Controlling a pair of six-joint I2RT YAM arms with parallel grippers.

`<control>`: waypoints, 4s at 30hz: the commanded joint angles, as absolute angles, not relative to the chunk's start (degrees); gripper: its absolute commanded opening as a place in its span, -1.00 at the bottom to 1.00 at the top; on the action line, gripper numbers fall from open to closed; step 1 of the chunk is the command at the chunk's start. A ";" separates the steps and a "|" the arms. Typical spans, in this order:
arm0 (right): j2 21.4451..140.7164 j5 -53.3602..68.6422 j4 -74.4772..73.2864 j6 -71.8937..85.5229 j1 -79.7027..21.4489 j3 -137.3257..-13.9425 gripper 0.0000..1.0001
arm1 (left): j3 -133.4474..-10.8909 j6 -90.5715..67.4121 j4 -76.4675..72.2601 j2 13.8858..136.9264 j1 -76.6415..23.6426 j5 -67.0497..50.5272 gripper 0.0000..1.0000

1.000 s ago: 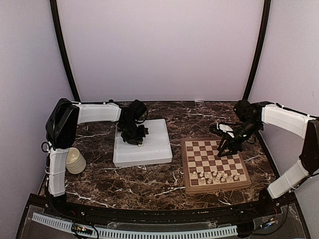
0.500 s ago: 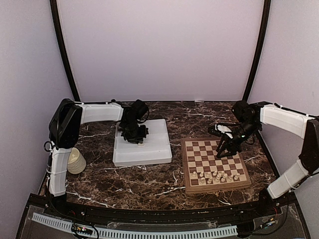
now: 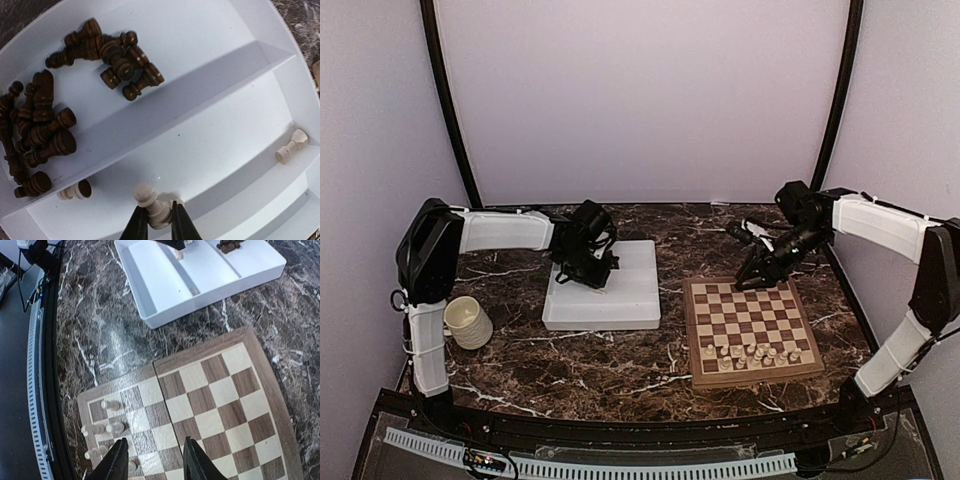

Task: Set up the chess pieces on the board
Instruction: Pick up the pawn from the storage box, then pass from the left arm to the right, then place the pawn at f2.

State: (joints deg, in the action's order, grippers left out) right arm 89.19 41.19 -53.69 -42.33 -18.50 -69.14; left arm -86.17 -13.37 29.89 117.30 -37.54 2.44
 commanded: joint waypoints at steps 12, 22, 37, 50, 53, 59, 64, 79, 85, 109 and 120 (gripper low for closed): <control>108.01 52.11 -32.72 -9.36 -27.49 -88.64 -0.24 | -73.95 10.93 7.51 101.71 -40.98 -3.41 -0.71; 121.62 63.47 -32.17 2.56 -29.79 -103.01 -0.12 | -70.55 16.90 5.16 97.06 -43.24 -4.75 -0.68; 125.45 71.84 -24.96 12.02 -32.47 -102.17 -0.09 | -73.76 19.21 6.39 97.03 -46.59 -5.43 -0.67; 125.39 72.84 -23.83 13.00 -33.48 -99.95 -0.43 | -74.93 19.67 6.47 97.49 -47.20 -4.59 -0.67; 125.38 72.86 -23.73 12.99 -33.46 -99.82 -0.53 | -74.90 19.73 6.36 97.55 -47.25 -4.41 -0.67; 125.48 72.70 -23.38 12.94 -33.56 -99.65 -0.67 | -74.88 19.69 6.01 97.58 -47.20 -4.66 -0.66; 125.40 71.19 -25.21 10.18 -33.57 -100.74 -0.91 | -74.80 19.80 5.81 97.60 -47.25 -3.92 -0.58; 112.37 55.21 -40.18 -11.93 -28.57 -96.45 -1.00 | -65.98 17.67 2.24 90.78 -46.97 6.79 -0.13; 99.48 41.32 -48.69 -27.27 -24.73 -86.05 -0.99 | -65.32 9.55 1.00 92.62 -42.62 8.61 -0.01; 74.05 15.30 -49.00 -45.67 -21.27 -49.96 -0.98 | -67.91 5.19 3.46 95.31 -39.33 6.22 0.00; 69.46 16.37 -53.40 -51.97 -16.61 -45.56 -0.95 | -69.24 5.26 5.04 96.78 -39.33 4.77 -0.01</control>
State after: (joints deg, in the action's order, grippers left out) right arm 70.83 15.35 -50.68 -48.23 -16.78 -48.25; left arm -67.48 5.52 3.55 96.86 -39.64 5.76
